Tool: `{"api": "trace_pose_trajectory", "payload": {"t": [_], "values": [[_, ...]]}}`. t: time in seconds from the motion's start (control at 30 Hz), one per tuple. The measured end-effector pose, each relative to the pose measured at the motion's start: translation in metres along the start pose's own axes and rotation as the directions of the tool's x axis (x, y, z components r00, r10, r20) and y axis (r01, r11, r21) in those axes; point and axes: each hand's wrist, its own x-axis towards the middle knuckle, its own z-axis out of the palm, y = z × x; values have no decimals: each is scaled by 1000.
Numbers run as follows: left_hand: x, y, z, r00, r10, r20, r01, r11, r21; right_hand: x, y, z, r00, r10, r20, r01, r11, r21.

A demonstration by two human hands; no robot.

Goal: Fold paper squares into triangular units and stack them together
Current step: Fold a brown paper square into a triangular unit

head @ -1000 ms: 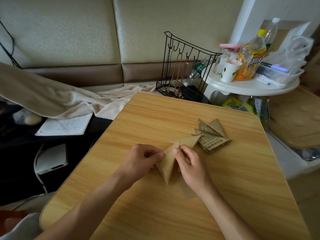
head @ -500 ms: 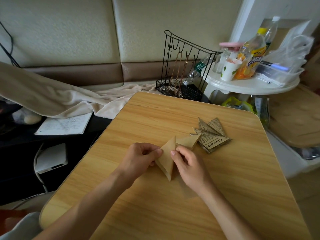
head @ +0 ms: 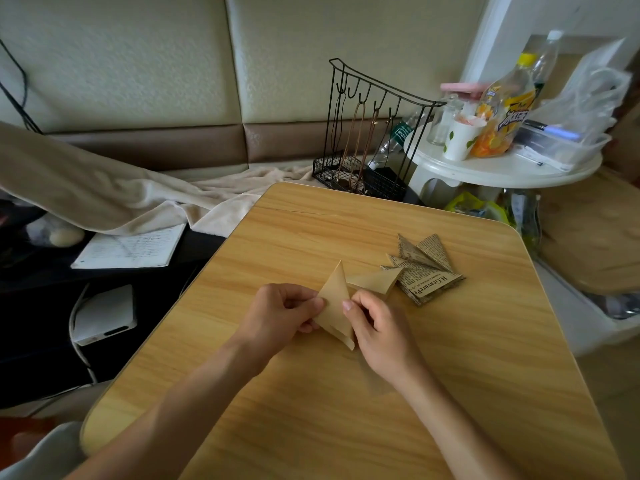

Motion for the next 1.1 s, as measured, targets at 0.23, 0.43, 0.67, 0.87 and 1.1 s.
{"api": "trace_pose_trajectory", "payload": {"t": [0.23,0.43,0.67,0.87,1.1], "values": [[2,-2,-2,998,-5,-70,0,998,-70,-2,-4,-2,999,-53,10,53,999,3],[2,-3,0,996,-20,-89,9,993,-119,-2,-4,-2,997,-69,14,70,997,-15],[6,-6,-1,988,-84,-129,55,974,-219,-2,-6,-3,996,-86,28,87,996,-13],[9,-8,-1,987,-97,-126,72,979,-190,-3,-7,-3,998,-38,51,37,999,29],[4,-3,1,997,-18,-74,9,993,-119,-1,-8,-6,995,-61,79,56,997,55]]}}
